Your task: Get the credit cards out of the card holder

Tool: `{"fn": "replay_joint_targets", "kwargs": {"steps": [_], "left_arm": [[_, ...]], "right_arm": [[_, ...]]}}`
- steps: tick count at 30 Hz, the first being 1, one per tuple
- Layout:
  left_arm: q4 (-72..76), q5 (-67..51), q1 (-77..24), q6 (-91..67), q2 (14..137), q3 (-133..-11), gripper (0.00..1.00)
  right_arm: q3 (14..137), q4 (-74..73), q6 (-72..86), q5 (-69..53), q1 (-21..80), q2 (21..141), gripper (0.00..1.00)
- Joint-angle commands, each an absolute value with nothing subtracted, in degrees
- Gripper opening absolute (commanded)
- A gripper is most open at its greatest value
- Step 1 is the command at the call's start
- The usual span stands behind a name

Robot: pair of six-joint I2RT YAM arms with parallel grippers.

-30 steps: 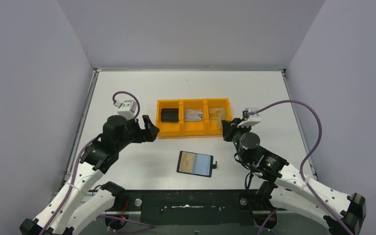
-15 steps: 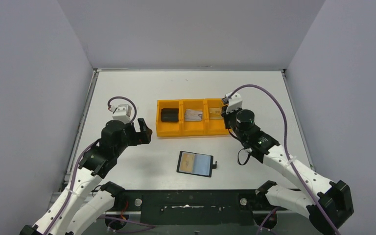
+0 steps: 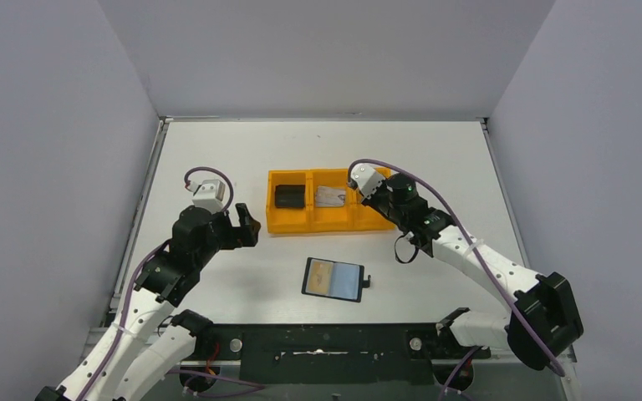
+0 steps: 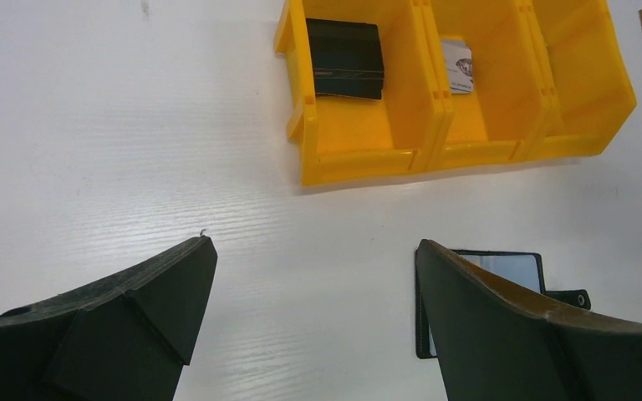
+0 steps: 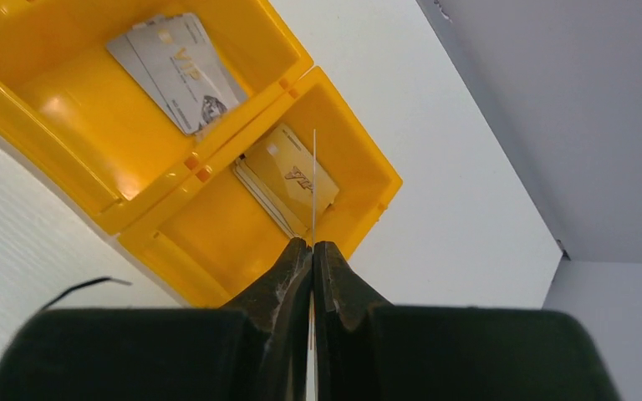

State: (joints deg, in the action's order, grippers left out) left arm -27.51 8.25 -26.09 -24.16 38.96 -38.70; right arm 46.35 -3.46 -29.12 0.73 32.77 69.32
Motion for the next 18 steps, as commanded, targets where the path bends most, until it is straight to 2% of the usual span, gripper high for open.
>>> {"fn": "replay_joint_targets", "kwargs": {"steps": [1, 7, 18], "left_arm": [[-23.69, 6.42, -25.68, -22.85, 37.71, -38.59, 0.93], [-23.81, 6.68, -25.69, -22.76, 37.45, -38.5, 0.93], [-23.44, 5.24, -25.73, -22.59, 37.35, -38.27, 0.93]], "right_arm": [[51.46, -5.98, -39.81, 1.55, 31.89, 72.99, 0.0], [55.61, -9.51, -47.62, -2.19, 31.51, 79.35, 0.0], [60.99, -13.3, -54.89, 0.72, 31.08, 89.44, 0.0]]}}
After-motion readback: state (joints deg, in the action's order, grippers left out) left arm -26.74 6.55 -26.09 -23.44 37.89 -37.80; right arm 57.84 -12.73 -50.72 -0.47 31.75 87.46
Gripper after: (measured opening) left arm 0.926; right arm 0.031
